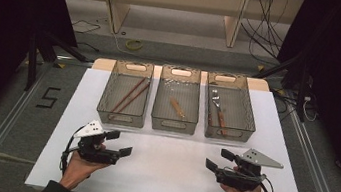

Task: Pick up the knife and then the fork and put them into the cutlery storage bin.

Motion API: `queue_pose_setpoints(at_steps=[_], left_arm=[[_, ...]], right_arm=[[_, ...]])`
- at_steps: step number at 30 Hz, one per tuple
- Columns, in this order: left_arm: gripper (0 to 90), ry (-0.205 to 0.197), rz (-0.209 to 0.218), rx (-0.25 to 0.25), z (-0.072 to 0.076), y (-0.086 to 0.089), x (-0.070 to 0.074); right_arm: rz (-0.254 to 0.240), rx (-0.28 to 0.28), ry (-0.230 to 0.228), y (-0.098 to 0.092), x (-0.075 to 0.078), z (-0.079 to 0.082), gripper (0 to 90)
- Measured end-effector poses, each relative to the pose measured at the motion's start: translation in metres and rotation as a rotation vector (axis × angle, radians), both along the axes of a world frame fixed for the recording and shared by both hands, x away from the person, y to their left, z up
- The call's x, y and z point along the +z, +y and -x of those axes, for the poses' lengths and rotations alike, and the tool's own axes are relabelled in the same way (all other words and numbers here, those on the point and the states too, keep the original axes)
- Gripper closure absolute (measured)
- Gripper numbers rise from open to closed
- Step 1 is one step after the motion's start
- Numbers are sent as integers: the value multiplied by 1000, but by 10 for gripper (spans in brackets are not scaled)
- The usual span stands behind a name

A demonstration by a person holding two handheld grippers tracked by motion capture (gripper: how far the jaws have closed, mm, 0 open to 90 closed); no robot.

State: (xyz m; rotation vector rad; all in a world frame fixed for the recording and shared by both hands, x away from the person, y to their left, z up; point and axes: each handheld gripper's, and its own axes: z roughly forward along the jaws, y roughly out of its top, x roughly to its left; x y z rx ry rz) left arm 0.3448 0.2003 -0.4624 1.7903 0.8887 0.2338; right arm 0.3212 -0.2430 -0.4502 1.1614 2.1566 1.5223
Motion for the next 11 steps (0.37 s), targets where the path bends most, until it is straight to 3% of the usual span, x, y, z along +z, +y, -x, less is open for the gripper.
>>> queue_pose_setpoints(at_steps=[11], left_arm=[[166,0,-1,1,0,0,0]], right_arm=[[4,-7,0,-1,-1,-1,262]])
